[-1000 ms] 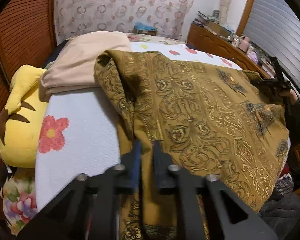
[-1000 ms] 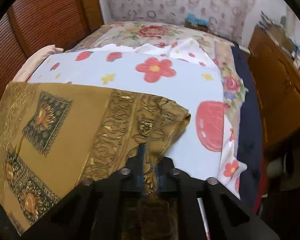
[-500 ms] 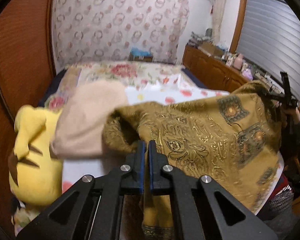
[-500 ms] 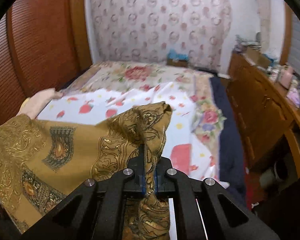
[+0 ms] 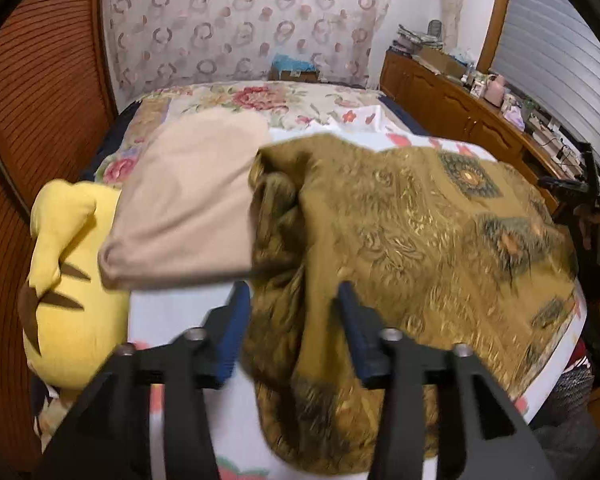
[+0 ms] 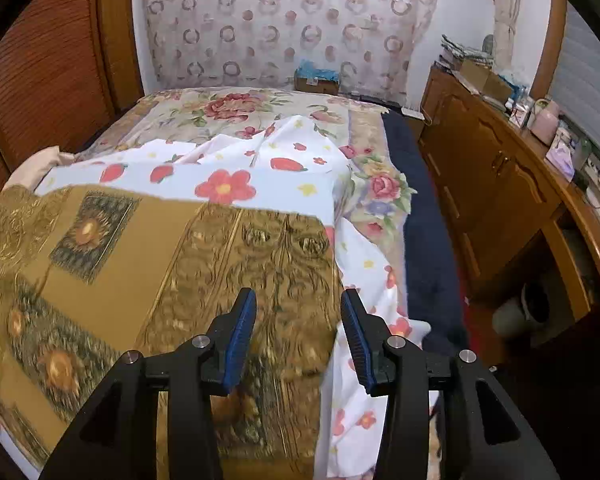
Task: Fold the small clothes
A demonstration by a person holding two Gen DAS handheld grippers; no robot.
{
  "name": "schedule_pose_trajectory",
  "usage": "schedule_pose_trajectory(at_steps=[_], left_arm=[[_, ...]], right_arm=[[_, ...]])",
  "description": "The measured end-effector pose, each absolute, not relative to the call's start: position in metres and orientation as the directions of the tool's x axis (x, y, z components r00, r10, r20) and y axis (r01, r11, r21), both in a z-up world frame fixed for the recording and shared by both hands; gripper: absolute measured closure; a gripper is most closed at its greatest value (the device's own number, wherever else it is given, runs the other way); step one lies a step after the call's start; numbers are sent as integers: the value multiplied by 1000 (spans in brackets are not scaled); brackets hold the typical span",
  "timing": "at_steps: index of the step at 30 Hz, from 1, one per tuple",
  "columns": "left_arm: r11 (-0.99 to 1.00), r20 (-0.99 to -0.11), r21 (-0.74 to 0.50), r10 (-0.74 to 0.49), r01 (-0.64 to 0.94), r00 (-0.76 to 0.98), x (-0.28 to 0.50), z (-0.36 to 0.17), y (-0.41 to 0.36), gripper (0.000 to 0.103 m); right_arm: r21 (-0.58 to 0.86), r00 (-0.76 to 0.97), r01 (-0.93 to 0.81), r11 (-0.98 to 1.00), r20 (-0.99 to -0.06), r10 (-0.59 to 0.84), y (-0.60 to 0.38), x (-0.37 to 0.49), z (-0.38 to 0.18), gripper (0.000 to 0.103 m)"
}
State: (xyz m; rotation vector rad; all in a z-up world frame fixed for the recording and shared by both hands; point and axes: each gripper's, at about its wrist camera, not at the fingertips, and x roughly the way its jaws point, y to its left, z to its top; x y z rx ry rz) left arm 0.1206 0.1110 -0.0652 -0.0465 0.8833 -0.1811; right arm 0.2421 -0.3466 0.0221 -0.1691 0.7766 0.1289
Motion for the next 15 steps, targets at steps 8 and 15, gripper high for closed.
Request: schedule_pose_trajectory(at_steps=[8, 15], left_arm=[[981, -772, -153, -192, 115, 605, 95, -82, 116, 52], [981, -760, -149, -194, 125, 620, 91, -78, 106, 52]], right_arm=[[-37, 735, -255, 966, -657, 169, -338, 180, 33, 56], [-3, 703, -333, 943, -667, 247, -324, 140, 15, 56]])
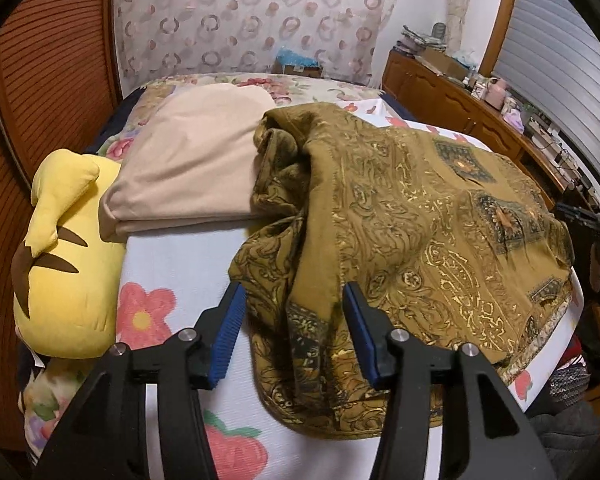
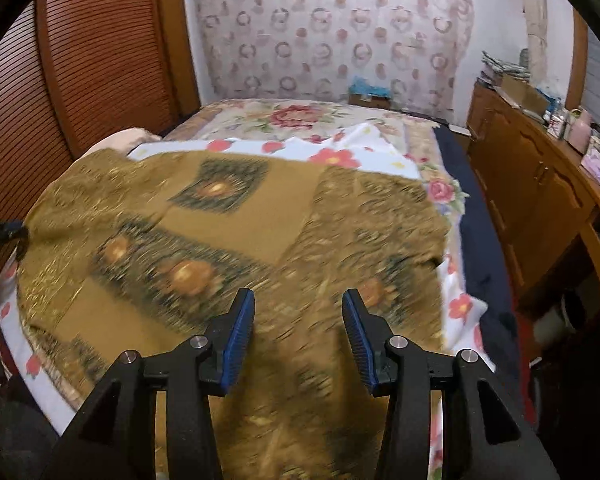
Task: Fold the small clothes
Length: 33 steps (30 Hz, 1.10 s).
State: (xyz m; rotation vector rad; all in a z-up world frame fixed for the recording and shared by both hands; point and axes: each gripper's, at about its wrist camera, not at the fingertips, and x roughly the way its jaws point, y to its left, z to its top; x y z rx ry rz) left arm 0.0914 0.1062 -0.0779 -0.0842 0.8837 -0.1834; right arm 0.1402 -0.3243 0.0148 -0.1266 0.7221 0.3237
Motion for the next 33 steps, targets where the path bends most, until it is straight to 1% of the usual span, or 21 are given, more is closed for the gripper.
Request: schedule_pose_trajectory(at_steps=[8, 15, 19, 22, 25, 28, 29, 30, 31, 33], left_arm=[[982, -770, -142, -189, 125, 609, 95, -87, 104, 51], [983, -793, -138, -184, 123, 581, 97, -104, 100, 50], [984, -785, -139, -179, 112, 593, 96, -104, 101, 50], [989, -778, -120, -148, 87, 610, 93, -102, 103, 50], [989, -762, -128, -143, 69, 632, 90, -99, 108, 50], [991, -770, -122, -132, 59, 624, 94, -104, 111, 49], [991, -773, -120, -128, 56, 621, 95, -106, 111, 47], [993, -776, -107, -112, 46, 620, 97, -109, 112, 42], [994, -773, -100, -105, 44, 625, 97, -110, 111, 39], [995, -773, -90, -99, 47, 627, 97, -110, 110, 38]], right_arm=[[-13, 673, -351, 936, -699, 242, -327, 121, 1, 56], [-43, 677, -312, 949, -710, 191, -336, 108, -8, 56], [-11, 679, -300, 954, -705, 206, -339, 113, -14, 56], [-33, 687, -300, 953, -700, 192, -334, 112, -18, 54], [-61, 704, -302, 951, -688, 179, -327, 108, -24, 52], [-54, 717, -300, 952, -671, 188, -323, 106, -29, 51], [-52, 719, -300, 952, -669, 190, -324, 107, -31, 51], [-52, 720, -299, 953, -667, 189, -324, 106, -32, 51], [-55, 722, -298, 953, -666, 187, -323, 105, -33, 51], [-56, 724, -297, 953, -665, 186, -322, 106, -36, 51]])
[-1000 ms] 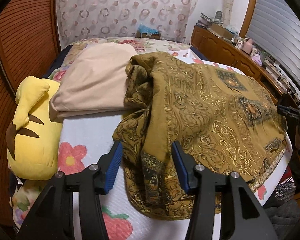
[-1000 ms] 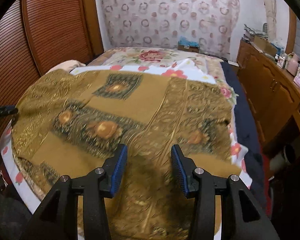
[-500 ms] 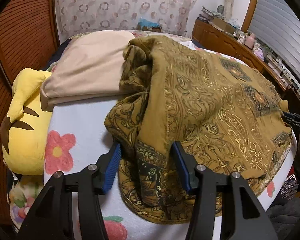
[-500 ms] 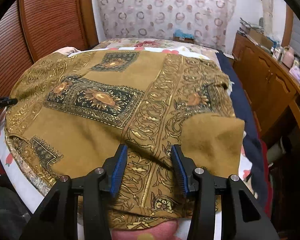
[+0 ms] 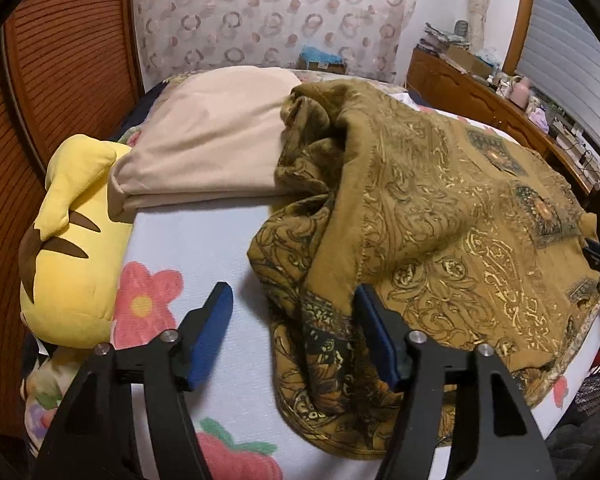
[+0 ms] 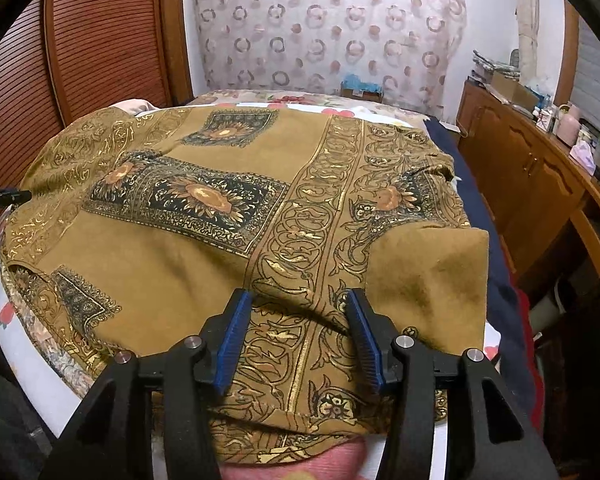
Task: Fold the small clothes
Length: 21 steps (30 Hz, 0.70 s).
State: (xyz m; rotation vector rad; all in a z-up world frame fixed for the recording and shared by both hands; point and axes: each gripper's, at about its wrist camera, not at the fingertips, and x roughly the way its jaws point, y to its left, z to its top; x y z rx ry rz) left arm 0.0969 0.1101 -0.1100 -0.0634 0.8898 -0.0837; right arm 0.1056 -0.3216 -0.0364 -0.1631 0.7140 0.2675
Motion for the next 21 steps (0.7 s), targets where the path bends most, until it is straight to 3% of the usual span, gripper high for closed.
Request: schedule_pose_trajectory(at_steps=[3, 6, 7, 8, 21], left_arm=[[992, -773, -107, -127, 70, 621, 97, -109, 108, 40], [984, -773, -130, -179, 124, 609, 96, -107, 105, 70], [978, -775, -151, -206, 142, 598, 96, -107, 104, 88], [969, -768, -178, -245, 170, 592, 96, -104, 101, 93], [894, -551, -169, -435, 416, 711, 98, 16, 7, 95]], right_arm=[[-49, 723, -300, 953, -664, 193, -325, 104, -34, 51], [-39, 721, -303, 952, -663, 202, -329, 103, -34, 51], [-37, 721, -304, 952, -663, 204, -330, 103, -34, 51], [-36, 721, -303, 952, -662, 204, -329, 103, -34, 51], [23, 716, -306, 952, -653, 246, -339, 105, -33, 51]])
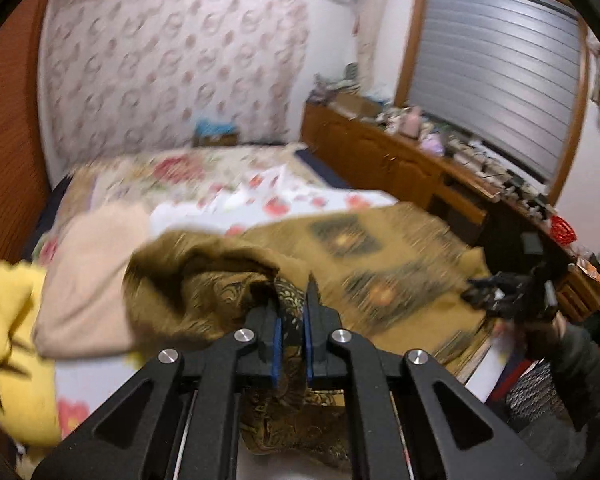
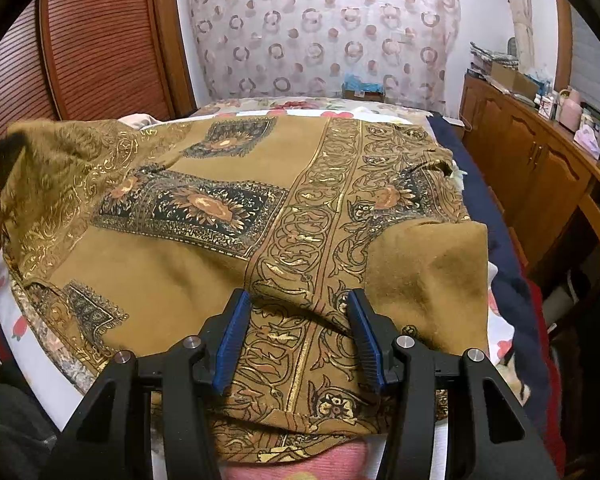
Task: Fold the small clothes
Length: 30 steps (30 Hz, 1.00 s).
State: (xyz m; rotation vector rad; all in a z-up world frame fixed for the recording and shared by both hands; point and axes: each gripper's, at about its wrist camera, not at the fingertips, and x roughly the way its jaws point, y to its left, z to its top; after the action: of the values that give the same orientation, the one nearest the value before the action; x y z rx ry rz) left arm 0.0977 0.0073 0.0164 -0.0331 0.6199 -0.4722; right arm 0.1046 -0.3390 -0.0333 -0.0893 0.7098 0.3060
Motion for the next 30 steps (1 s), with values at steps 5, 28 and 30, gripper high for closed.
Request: schedule_pose_trajectory(at_steps=[5, 28, 30], left_arm=[[847, -538, -146, -502, 511, 677, 117, 41, -43, 95], [767, -552, -93, -571, 635, 608, 114, 63, -140, 32], [786, -553, -89, -550, 611, 626, 112, 58, -130, 31]], right_arm=[[35, 713, -304, 952, -655, 252, -340, 105, -31, 51], [33, 788, -284, 958, -561, 252, -354, 84, 11, 51], [33, 785, -300, 953, -560, 266, -346, 85, 11, 51]])
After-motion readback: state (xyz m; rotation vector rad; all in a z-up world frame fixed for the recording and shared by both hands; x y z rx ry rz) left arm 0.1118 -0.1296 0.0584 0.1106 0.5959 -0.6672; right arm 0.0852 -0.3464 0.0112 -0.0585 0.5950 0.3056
